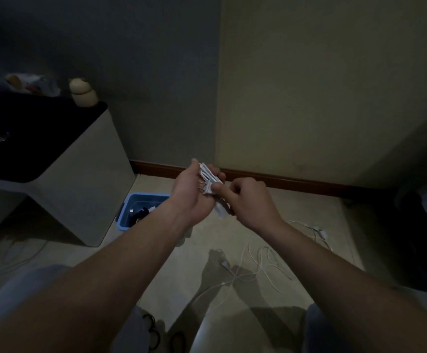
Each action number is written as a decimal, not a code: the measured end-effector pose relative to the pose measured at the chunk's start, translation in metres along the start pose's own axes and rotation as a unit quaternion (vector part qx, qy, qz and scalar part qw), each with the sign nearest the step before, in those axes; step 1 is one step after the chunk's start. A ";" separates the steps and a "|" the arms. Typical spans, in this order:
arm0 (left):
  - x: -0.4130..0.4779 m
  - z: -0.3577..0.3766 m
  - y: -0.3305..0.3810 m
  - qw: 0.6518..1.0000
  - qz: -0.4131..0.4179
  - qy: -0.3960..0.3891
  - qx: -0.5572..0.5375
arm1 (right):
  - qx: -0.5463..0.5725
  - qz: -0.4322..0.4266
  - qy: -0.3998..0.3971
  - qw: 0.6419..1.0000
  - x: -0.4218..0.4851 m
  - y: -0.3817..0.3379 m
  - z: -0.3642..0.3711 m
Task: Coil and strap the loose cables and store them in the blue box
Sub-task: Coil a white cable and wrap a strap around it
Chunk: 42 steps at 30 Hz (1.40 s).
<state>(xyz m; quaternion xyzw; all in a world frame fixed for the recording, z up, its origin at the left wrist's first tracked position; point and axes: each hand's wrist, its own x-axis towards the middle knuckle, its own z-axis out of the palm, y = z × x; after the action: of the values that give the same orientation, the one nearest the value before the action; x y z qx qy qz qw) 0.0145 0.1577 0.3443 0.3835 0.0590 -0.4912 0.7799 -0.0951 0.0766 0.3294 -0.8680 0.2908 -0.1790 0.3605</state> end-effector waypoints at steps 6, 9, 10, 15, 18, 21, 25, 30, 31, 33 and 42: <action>0.000 -0.001 0.002 0.999 0.006 -0.034 0.020 | 0.008 0.009 0.040 0.999 0.003 -0.004 0.009; 0.004 0.001 -0.003 0.989 0.074 0.002 0.125 | 0.032 0.023 0.019 0.999 0.006 -0.003 0.012; 0.006 0.001 -0.005 0.983 0.094 0.021 0.158 | 0.031 0.022 0.006 0.999 0.006 -0.003 0.013; 0.011 -0.017 -0.005 0.951 0.098 0.146 0.255 | 0.005 0.000 -0.092 0.996 -0.001 -0.008 0.032; 0.012 -0.030 0.003 0.940 0.120 0.173 0.268 | 0.028 0.006 -0.169 0.985 -0.002 -0.008 0.037; 0.008 -0.047 0.006 0.924 0.142 0.164 0.314 | 0.042 0.022 -0.234 0.971 -0.006 -0.008 0.043; 0.003 -0.078 -0.011 0.873 0.114 0.151 0.449 | -0.046 0.022 -0.310 0.950 -0.019 -0.001 0.070; 0.002 -0.131 -0.044 0.790 0.080 0.144 0.591 | -0.122 0.043 -0.374 0.918 -0.039 0.036 0.119; 0.003 -0.146 -0.049 0.774 0.067 0.136 0.615 | -0.121 0.054 -0.383 0.914 -0.044 0.047 0.132; 0.004 -0.172 -0.056 0.727 0.036 0.115 0.676 | -0.107 0.089 -0.393 0.909 -0.054 0.069 0.153; 0.025 -0.274 -0.048 0.526 -0.079 0.048 0.846 | -0.085 0.100 -0.487 0.864 -0.106 0.114 0.278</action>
<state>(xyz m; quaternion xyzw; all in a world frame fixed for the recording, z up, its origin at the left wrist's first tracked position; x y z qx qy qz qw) 0.0660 0.3088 0.1151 0.8799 -0.3171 -0.3511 0.0445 -0.0745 0.2239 0.0478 -0.8382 0.1780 0.3289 0.3969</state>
